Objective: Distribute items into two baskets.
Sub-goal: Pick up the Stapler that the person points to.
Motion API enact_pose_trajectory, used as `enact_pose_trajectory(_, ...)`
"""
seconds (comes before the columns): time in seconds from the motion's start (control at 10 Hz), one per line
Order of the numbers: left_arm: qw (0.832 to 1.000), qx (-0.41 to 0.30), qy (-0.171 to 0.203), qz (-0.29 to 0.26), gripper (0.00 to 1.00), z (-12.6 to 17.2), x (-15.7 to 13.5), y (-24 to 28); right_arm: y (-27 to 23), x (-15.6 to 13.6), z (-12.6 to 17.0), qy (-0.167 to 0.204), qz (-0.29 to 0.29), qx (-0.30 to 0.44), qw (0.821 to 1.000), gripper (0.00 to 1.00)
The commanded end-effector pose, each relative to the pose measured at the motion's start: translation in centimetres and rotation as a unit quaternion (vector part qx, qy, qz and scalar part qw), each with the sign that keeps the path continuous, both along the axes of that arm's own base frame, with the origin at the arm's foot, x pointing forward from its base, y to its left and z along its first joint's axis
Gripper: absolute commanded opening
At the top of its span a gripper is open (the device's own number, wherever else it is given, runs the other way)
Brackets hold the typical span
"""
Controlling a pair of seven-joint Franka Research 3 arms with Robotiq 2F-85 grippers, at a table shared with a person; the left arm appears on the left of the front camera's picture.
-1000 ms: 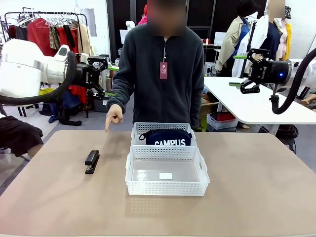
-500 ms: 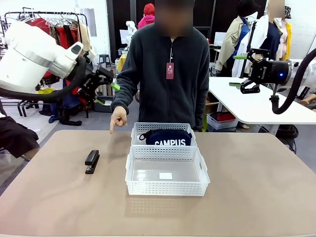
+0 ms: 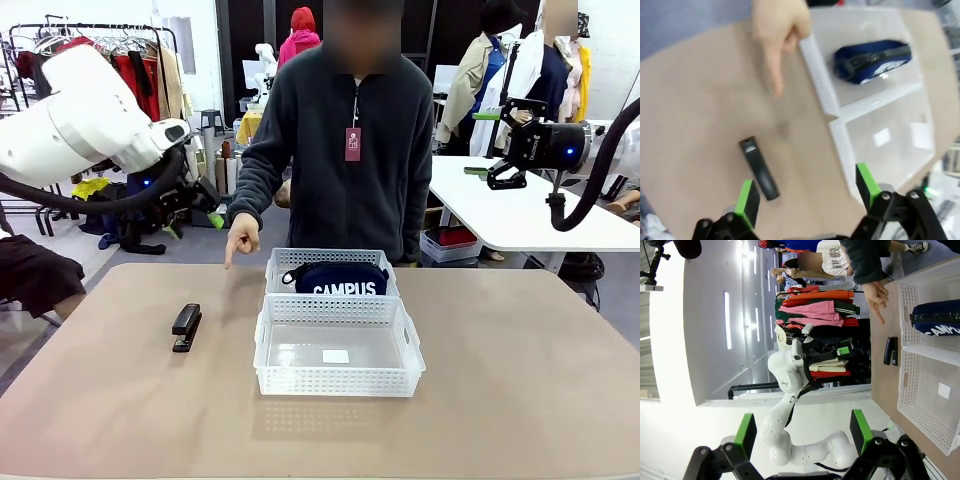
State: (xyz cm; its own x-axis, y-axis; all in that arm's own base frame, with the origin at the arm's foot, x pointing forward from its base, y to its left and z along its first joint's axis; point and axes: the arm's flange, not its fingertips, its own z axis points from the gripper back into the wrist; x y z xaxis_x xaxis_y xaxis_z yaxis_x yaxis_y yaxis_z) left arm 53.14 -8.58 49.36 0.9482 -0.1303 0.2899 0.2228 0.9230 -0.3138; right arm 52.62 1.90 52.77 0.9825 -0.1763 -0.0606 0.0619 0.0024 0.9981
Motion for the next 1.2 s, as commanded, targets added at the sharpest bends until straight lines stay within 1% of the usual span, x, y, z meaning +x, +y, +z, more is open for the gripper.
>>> enact_pose_trajectory(0.0,0.998,0.068,0.014,0.0,1.0,-0.9,0.0,-1.0,0.1,-0.2,0.1,0.001,-0.009,0.005,1.0,1.0)
enact_pose_trajectory(0.1,0.995,0.102,-0.008,-0.003,1.0,-1.8,-0.1,-1.5,0.1,-0.2,0.1,0.001,-0.009,0.005,1.0,1.0)
enact_pose_trajectory(0.3,0.992,0.129,-0.005,0.0,1.0,-3.0,0.1,-1.9,0.1,-0.2,0.1,0.001,-0.009,0.005,1.0,1.0)
enact_pose_trajectory(0.4,0.991,0.134,0.005,0.0,1.0,-3.5,-0.1,-2.3,0.1,-0.2,0.1,0.001,-0.009,0.005,1.0,1.0)
enact_pose_trajectory(0.5,0.994,0.107,0.002,0.012,1.0,-3.7,0.2,-2.3,0.1,-0.2,0.1,0.001,-0.009,0.005,1.0,1.0)
enact_pose_trajectory(0.6,0.992,0.121,0.002,-0.017,1.0,-3.2,0.1,-2.0,0.1,-0.2,0.1,0.001,-0.009,0.005,1.0,1.0)
enact_pose_trajectory(0.9,0.992,0.121,0.002,-0.017,1.0,-3.2,0.1,-2.0,0.1,-0.2,0.1,0.001,-0.009,0.005,1.0,1.0)
enact_pose_trajectory(1.0,0.993,0.12,0.005,-0.012,1.0,-3.6,0.2,-2.2,0.1,-0.2,0.1,0.001,-0.009,0.005,1.0,1.0)
enact_pose_trajectory(1.1,0.971,0.234,0.034,0.026,1.0,-4.4,0.4,-2.6,0.1,-0.2,0.1,0.001,-0.009,0.005,1.0,1.0)
